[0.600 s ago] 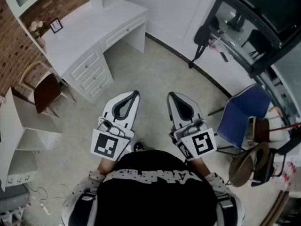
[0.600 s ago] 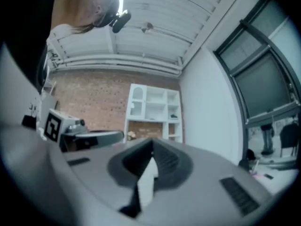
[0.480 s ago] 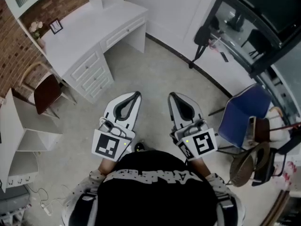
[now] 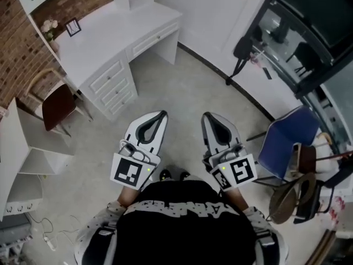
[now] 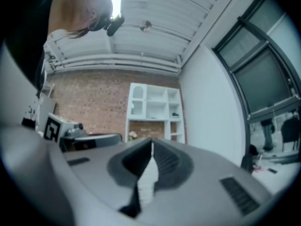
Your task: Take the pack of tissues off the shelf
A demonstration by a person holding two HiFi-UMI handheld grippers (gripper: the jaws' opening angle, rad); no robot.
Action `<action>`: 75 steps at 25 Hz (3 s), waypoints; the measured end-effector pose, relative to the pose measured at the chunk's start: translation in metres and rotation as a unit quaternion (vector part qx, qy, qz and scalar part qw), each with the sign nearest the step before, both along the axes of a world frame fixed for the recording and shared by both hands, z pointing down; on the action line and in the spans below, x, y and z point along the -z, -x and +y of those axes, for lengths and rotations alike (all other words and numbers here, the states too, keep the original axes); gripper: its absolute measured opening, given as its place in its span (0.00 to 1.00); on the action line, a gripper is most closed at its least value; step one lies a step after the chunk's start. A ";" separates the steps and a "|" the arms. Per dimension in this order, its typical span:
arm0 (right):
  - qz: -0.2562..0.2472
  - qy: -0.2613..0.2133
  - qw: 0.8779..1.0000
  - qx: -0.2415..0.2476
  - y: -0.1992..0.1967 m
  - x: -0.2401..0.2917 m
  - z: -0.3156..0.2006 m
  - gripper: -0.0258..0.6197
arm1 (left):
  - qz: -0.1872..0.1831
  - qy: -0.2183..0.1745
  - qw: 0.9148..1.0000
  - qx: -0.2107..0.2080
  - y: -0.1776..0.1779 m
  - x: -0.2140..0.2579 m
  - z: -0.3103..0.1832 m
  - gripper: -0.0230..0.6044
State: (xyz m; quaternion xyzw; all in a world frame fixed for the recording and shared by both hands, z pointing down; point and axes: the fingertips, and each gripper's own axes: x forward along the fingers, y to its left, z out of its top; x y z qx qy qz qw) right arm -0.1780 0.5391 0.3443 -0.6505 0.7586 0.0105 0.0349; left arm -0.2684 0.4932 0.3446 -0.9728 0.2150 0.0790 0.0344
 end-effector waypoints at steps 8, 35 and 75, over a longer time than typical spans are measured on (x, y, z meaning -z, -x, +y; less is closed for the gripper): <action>-0.011 -0.003 1.000 0.021 0.007 -0.002 -0.011 0.09 | 0.000 0.004 1.000 0.014 0.004 -0.005 -0.005 0.09; -0.038 -0.021 0.991 0.126 -0.110 -0.006 -0.198 0.09 | -0.038 0.008 0.987 0.154 -0.078 -0.006 -0.162 0.09; -0.048 -0.001 0.980 0.194 -0.272 -0.029 -0.297 0.09 | -0.077 0.022 0.976 0.201 -0.253 -0.005 -0.261 0.09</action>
